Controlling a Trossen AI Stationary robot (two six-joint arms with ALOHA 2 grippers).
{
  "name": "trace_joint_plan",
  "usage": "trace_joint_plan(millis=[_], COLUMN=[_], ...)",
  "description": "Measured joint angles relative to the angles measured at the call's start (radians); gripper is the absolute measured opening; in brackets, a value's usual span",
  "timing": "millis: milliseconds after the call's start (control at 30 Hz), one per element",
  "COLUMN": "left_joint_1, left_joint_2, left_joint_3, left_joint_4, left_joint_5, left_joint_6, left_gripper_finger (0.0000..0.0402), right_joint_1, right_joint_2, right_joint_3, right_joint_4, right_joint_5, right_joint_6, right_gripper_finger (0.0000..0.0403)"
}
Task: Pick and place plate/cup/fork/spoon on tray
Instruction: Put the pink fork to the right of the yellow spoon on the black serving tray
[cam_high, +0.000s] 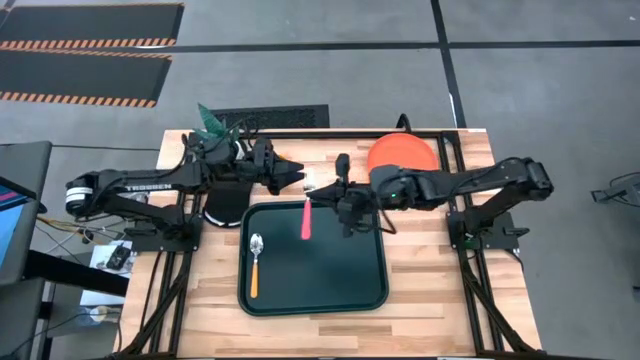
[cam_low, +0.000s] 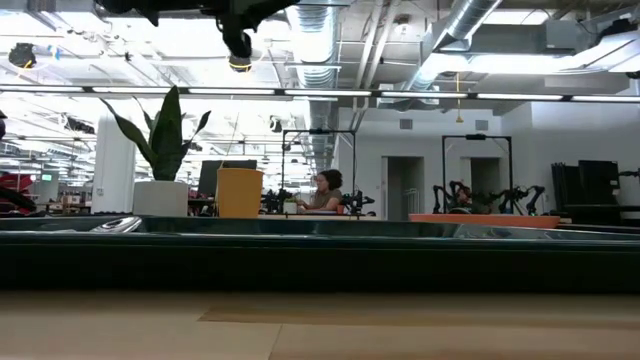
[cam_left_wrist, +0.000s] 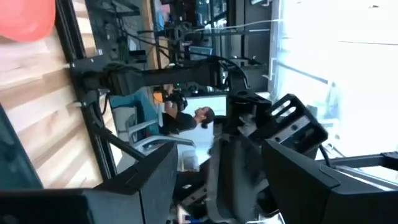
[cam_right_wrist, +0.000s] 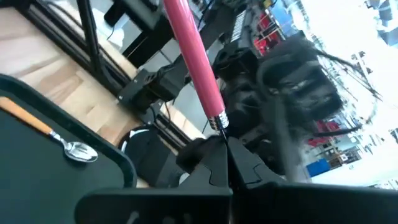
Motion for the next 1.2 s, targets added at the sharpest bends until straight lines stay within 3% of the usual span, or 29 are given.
trace_joint_plan(millis=[167, 500, 1000, 1200], left_joint_1=[0.000, 0.000, -0.004, -0.004], left_joint_2=[0.010, 0.017, 0.043, 0.043], left_joint_3=[0.000, 0.000, 0.001, 0.001], left_joint_4=[0.029, 0.026, 0.025, 0.029], left_joint_5=[0.010, -0.002, -0.005, -0.020], left_joint_6=[0.001, 0.051, 0.060, 0.090], left_gripper_finger=[0.0209, 0.0123, 0.0073, 0.0025], right_joint_1=[-0.008, -0.060, -0.067, -0.076], right_joint_2=[0.009, 0.009, 0.009, 0.009], right_joint_3=[0.002, 0.001, 0.001, 0.001], right_joint_4=[0.001, 0.004, 0.018, 0.016], right_joint_5=[0.000, -0.072, -0.103, -0.102], right_joint_6=[0.000, 0.001, 0.008, 0.011], right_gripper_finger=[0.0000, 0.0000, 0.0000, 0.0000])
